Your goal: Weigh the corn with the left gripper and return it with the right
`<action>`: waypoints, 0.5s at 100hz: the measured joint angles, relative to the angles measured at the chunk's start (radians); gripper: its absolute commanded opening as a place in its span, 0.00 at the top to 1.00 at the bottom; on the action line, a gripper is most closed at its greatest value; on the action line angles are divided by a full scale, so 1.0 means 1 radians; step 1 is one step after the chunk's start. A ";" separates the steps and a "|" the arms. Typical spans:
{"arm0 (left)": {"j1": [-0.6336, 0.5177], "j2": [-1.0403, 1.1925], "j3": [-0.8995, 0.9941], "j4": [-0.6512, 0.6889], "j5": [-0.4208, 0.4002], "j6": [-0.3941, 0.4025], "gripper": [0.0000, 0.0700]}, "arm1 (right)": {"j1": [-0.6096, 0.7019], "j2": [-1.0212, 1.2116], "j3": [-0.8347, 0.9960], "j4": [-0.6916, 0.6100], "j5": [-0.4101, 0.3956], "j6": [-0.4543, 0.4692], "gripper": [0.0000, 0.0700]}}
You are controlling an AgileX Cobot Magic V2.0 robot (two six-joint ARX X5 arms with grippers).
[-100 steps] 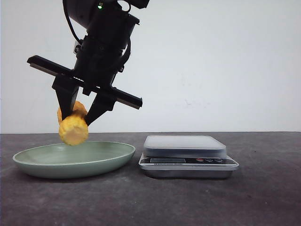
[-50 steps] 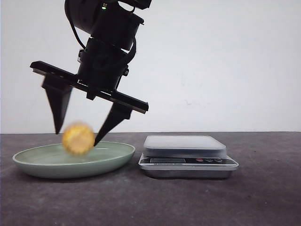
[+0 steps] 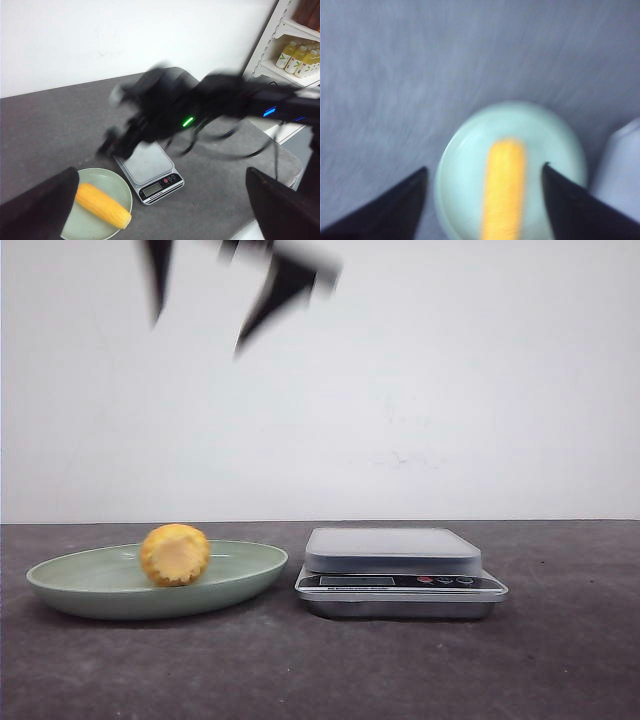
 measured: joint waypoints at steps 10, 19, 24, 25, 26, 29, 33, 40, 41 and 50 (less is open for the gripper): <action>0.000 -0.001 0.000 0.000 -0.001 0.000 0.00 | 0.071 -0.121 0.023 -0.084 0.195 -0.158 1.00; 0.000 -0.001 0.000 0.000 -0.002 0.000 0.00 | 0.152 -0.219 0.023 -0.141 0.325 -0.241 1.00; 0.000 -0.001 0.000 0.000 -0.002 0.000 0.00 | 0.200 -0.267 0.023 -0.158 0.369 -0.263 1.00; 0.000 -0.001 0.000 0.000 -0.001 0.000 0.00 | 0.209 -0.277 0.023 -0.160 0.378 -0.267 1.00; 0.000 -0.001 0.000 0.000 -0.001 0.000 0.00 | 0.218 -0.287 0.023 -0.163 0.388 -0.271 1.00; 0.000 -0.001 0.000 0.000 -0.002 0.000 0.00 | 0.246 -0.316 0.022 -0.169 0.420 -0.277 1.00; 0.000 -0.002 0.000 0.000 -0.002 -0.001 0.00 | 0.288 -0.354 0.022 -0.175 0.474 -0.284 1.00; 0.000 -0.003 0.000 0.000 -0.002 -0.001 0.00 | 0.377 -0.416 0.022 -0.192 0.595 -0.292 1.00; 0.000 -0.003 0.000 0.000 -0.002 -0.001 0.00 | 0.391 -0.424 0.022 -0.195 0.613 -0.294 1.00; 0.000 -0.005 0.000 0.000 -0.002 -0.002 0.00 | 0.504 -0.476 0.023 -0.244 0.768 -0.297 1.00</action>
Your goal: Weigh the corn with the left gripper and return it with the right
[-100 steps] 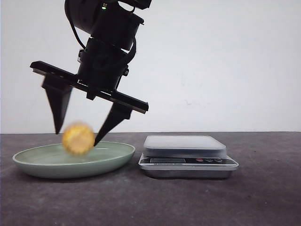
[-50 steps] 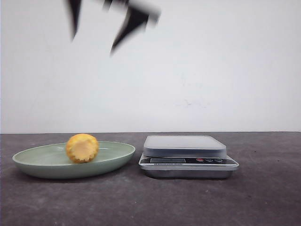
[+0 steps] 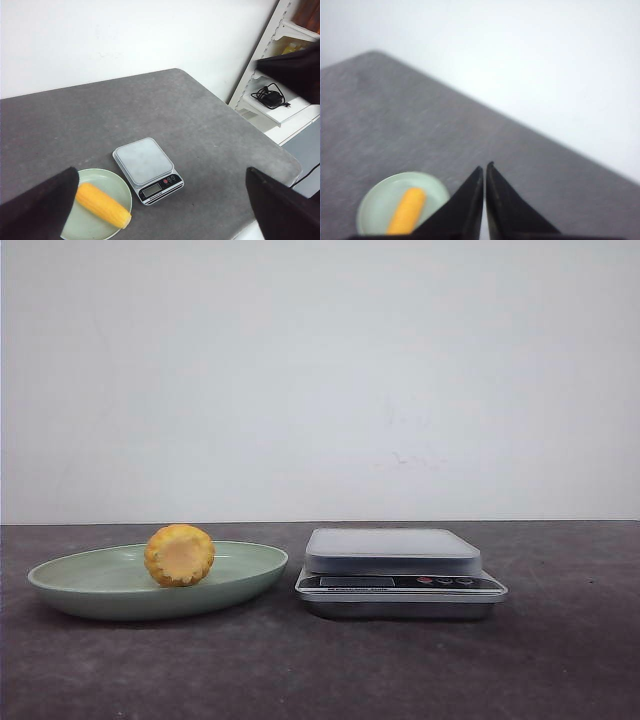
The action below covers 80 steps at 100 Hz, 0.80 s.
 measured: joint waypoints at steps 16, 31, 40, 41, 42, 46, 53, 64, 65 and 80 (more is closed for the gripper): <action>0.000 0.000 0.000 0.000 -0.026 0.000 0.00 | 0.175 -0.024 -0.001 -0.156 0.166 -0.001 1.00; 0.000 -0.002 0.000 0.000 -0.049 0.000 0.00 | 0.315 -0.031 -0.003 -0.214 0.289 -0.004 1.00; 0.000 -0.002 -0.003 0.000 -0.050 0.000 0.00 | 0.387 -0.055 -0.003 -0.206 0.328 -0.004 0.99; 0.000 -0.002 -0.003 0.000 -0.050 0.000 0.00 | 0.395 -0.059 -0.003 -0.204 0.328 -0.005 0.99; 0.000 -0.002 -0.003 0.000 -0.050 0.000 0.00 | 0.398 -0.061 -0.003 -0.203 0.328 -0.004 0.99; 0.000 -0.002 -0.003 0.000 -0.049 0.000 0.00 | 0.413 -0.076 -0.003 -0.196 0.327 -0.005 0.99; 0.000 -0.002 -0.003 0.000 -0.049 0.000 0.00 | 0.418 -0.103 -0.003 -0.175 0.311 -0.005 0.99; 0.000 -0.002 -0.004 0.000 -0.049 0.000 0.49 | 0.429 -0.148 -0.003 -0.134 0.270 -0.005 0.99; 0.000 -0.002 -0.004 0.000 -0.049 0.000 0.56 | 0.430 -0.150 -0.003 -0.132 0.270 -0.005 0.99; 0.000 -0.018 -0.006 0.000 -0.050 -0.002 0.98 | 0.486 -0.175 -0.002 -0.095 0.270 -0.005 0.99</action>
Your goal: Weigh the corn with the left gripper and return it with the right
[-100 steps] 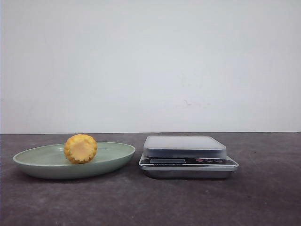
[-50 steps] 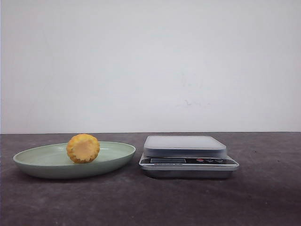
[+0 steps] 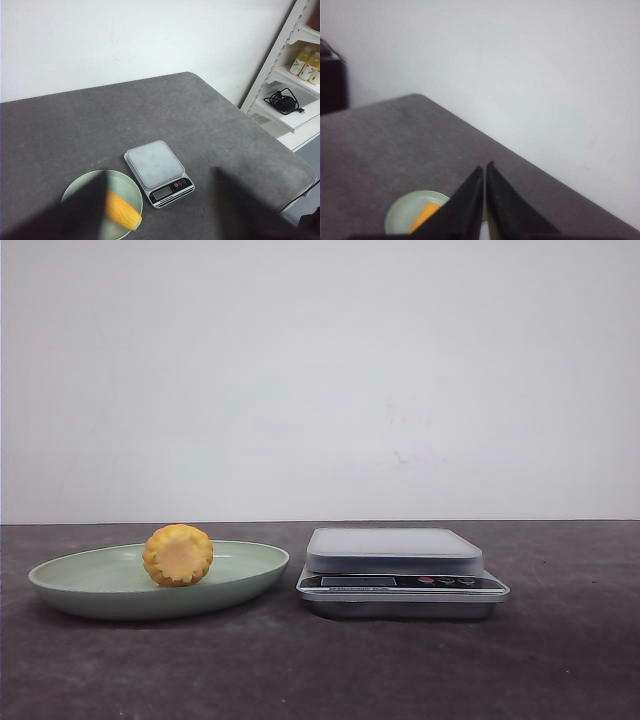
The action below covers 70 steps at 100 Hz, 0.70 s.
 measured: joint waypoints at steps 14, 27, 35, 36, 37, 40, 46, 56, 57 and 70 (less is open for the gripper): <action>0.004 -0.037 -0.006 0.000 -0.024 -0.009 0.98 | 0.044 0.003 0.000 0.000 -0.003 0.000 0.99; 0.036 -0.113 -0.068 0.000 -0.055 -0.043 0.98 | 0.056 0.018 0.000 0.016 -0.058 0.000 0.99; 0.063 -0.180 -0.138 0.000 -0.056 -0.069 0.98 | 0.056 0.021 0.000 0.021 -0.080 0.000 0.99; 0.065 -0.190 -0.148 0.000 -0.056 -0.074 0.98 | 0.056 0.021 0.000 0.021 -0.081 0.000 0.99; 0.067 -0.195 -0.153 0.000 -0.056 -0.076 0.98 | 0.056 0.021 0.000 0.021 -0.082 0.000 0.99; 0.077 -0.227 -0.191 0.000 -0.058 -0.084 0.98 | 0.056 0.021 0.000 0.020 -0.082 0.000 0.99; 0.095 -0.287 -0.262 0.000 -0.063 -0.096 0.98 | 0.056 0.021 0.000 0.018 -0.081 0.000 0.99; 0.127 -0.392 -0.382 0.000 -0.069 -0.116 0.98 | 0.054 0.035 0.000 0.007 -0.077 0.000 0.99; 0.131 -0.402 -0.393 0.000 -0.069 -0.117 0.98 | 0.053 0.036 0.000 0.005 -0.075 -0.001 0.99; 0.159 -0.520 -0.500 0.000 -0.078 -0.156 0.98 | 0.037 0.068 0.000 -0.012 -0.046 -0.011 0.99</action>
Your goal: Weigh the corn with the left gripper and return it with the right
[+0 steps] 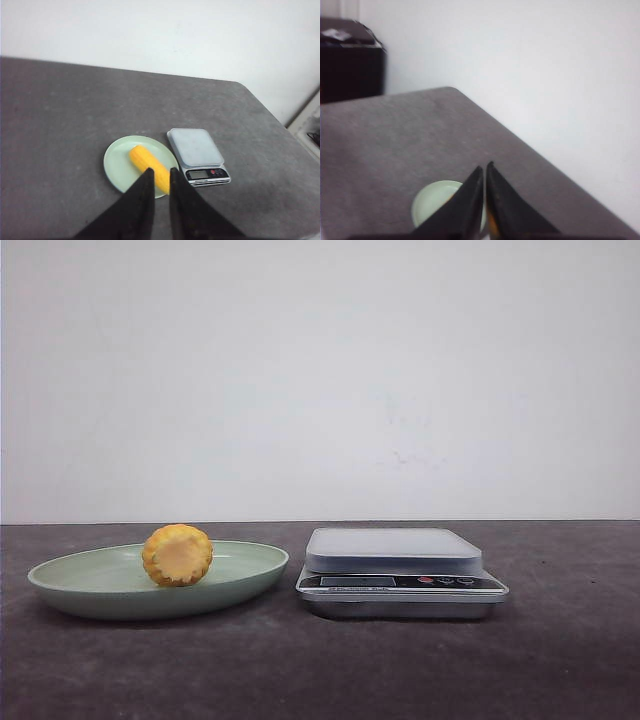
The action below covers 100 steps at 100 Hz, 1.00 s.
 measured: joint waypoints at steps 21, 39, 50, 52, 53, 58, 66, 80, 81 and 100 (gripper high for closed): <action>0.001 -0.066 -0.019 0.000 -0.018 -0.039 0.98 | -0.007 0.013 0.000 0.001 0.026 -0.011 0.99; 0.001 -0.067 -0.020 0.000 -0.018 -0.042 0.98 | -0.008 0.009 0.000 0.001 0.029 -0.011 0.99; 0.001 -0.067 -0.020 0.000 -0.018 -0.043 0.98 | -0.008 0.009 0.000 0.001 0.029 -0.011 0.99; 0.001 -0.067 -0.020 0.000 -0.018 -0.045 0.98 | -0.008 0.009 0.000 0.001 0.029 -0.011 0.99; 0.001 -0.067 -0.020 0.000 -0.018 -0.046 0.98 | -0.008 0.009 0.000 0.001 0.029 -0.011 0.99; 0.001 -0.067 -0.020 0.000 -0.018 -0.047 0.98 | -0.008 0.009 0.000 0.001 0.029 -0.011 0.99; 0.001 -0.067 -0.020 0.000 -0.018 -0.049 0.98 | -0.008 0.009 0.000 0.001 0.029 -0.011 0.99; 0.001 -0.067 -0.020 0.000 -0.018 -0.049 0.98 | -0.008 0.009 0.000 0.001 0.029 -0.011 0.99; 0.001 -0.067 -0.020 0.000 -0.018 -0.049 0.98 | -0.008 0.009 0.000 0.001 0.029 -0.011 0.99; 0.001 -0.067 -0.020 0.000 -0.018 -0.049 0.98 | -0.032 0.009 0.000 -0.034 0.039 -0.010 0.99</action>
